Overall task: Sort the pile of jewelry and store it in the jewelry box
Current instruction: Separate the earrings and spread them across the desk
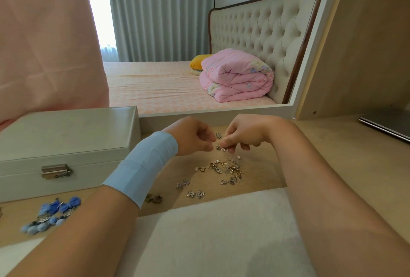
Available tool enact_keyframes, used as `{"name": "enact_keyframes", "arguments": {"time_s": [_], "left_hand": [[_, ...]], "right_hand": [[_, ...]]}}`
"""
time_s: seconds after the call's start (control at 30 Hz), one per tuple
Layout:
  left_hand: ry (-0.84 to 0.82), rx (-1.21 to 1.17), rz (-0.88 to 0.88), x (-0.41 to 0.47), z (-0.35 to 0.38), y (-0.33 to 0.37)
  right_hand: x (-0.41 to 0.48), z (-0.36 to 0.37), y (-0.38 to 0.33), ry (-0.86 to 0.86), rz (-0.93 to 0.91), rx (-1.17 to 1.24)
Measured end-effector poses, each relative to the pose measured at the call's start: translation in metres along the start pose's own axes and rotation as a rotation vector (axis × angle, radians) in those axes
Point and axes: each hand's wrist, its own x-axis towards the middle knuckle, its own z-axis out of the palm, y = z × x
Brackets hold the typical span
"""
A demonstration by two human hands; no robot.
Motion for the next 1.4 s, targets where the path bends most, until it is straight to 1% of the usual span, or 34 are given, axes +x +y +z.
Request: {"name": "enact_keyframes", "arguments": {"time_s": [0.17, 0.3, 0.43, 0.5, 0.63, 0.77, 0.83, 0.9, 0.97, 1.1, 1.23, 1.3, 1.4], "left_hand": [[-0.020, -0.220, -0.020, -0.003, -0.003, 0.003], [0.046, -0.285, -0.071, -0.005, -0.006, 0.000], [0.071, -0.219, -0.100, -0.006, -0.014, -0.005], [0.071, -0.158, -0.121, -0.006, -0.018, -0.009], [0.020, 0.085, -0.165, -0.008, -0.026, -0.013], [0.008, 0.260, -0.204, -0.011, -0.032, -0.016], [-0.044, 0.314, -0.234, -0.012, -0.034, -0.017], [-0.122, 0.341, -0.262, -0.012, -0.034, -0.018], [-0.164, 0.374, -0.268, -0.012, -0.031, -0.018], [-0.136, 0.366, -0.250, -0.009, -0.025, -0.019], [-0.148, 0.321, -0.253, -0.009, -0.027, -0.020], [-0.105, 0.306, -0.238, -0.010, -0.032, -0.020], [0.040, 0.212, -0.178, -0.009, -0.041, -0.018]], "right_hand": [[0.000, 0.001, -0.005, 0.016, -0.045, 0.146], [0.002, 0.003, -0.011, 0.038, -0.069, 0.203], [0.001, 0.002, -0.012, 0.051, -0.076, 0.218], [-0.002, -0.002, -0.011, 0.014, -0.064, 0.148], [-0.005, -0.005, -0.014, -0.121, 0.046, -0.076], [-0.002, 0.001, -0.019, -0.171, 0.087, -0.135], [0.000, 0.004, -0.021, -0.175, 0.091, -0.177], [0.001, 0.005, -0.021, -0.163, 0.095, -0.197], [0.002, 0.005, -0.021, -0.149, 0.102, -0.194], [0.000, 0.006, -0.022, -0.173, 0.099, -0.211], [-0.001, 0.008, -0.024, -0.171, 0.115, -0.217], [-0.002, 0.007, -0.025, -0.175, 0.121, -0.195], [-0.006, 0.003, -0.024, -0.154, 0.105, -0.102]]}}
